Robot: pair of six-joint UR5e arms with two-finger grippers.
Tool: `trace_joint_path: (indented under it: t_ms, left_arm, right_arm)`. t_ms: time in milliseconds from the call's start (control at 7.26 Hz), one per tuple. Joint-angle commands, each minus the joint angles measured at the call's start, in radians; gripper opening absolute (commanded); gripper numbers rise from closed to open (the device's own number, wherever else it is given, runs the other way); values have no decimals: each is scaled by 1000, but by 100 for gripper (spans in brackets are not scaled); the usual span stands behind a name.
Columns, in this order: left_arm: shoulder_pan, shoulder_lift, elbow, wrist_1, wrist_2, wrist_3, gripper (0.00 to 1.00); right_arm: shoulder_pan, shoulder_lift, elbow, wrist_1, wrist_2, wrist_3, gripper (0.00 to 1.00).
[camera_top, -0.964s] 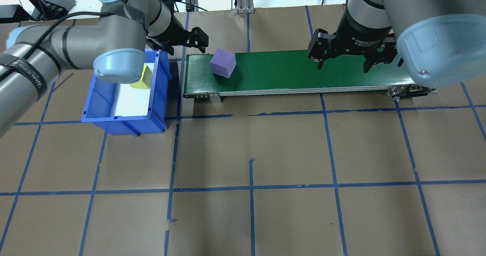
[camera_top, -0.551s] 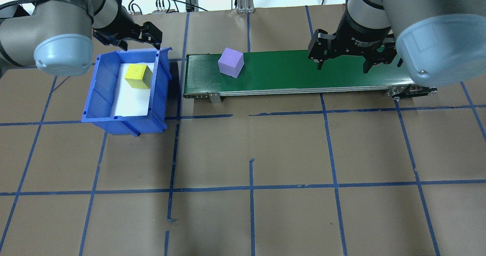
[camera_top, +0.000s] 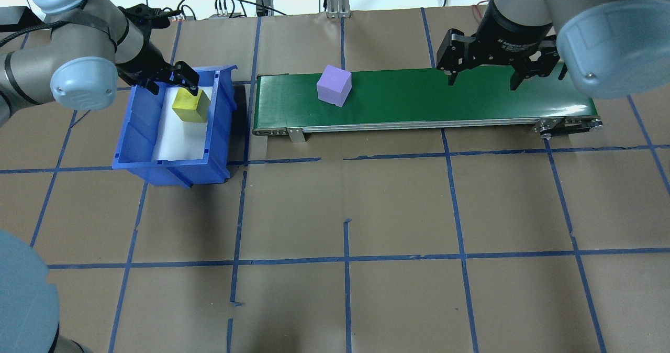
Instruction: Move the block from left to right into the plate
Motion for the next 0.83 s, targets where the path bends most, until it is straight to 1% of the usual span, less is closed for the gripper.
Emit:
trace_joint_path:
  t_ms: [0,138,276,413,551,689]
  left_arm:
    - [2,-66,5,50,-3,4,100]
    - [2,-91,12,54,-3,4,100]
    - [2,-109,11,112,-4,9,100]
    - [2,-124,12,120,-3,9,96]
    - [2,-129,11,137,-1,9,73]
    - [2,-129,5,139,-1,7,41]
  right_arm:
    - [-167,146,-117,-5,93,-109,100]
    - [-247,212,-144,-22,156,-167,100]
    - [-299,284,-149,-104,165,-236,100]
    - [-324,350,-149,-118,185,-261,100]
    - [-338,396,-139,-123,222,-278,100]
    - [-346,410,-129,-126,222,-289,100]
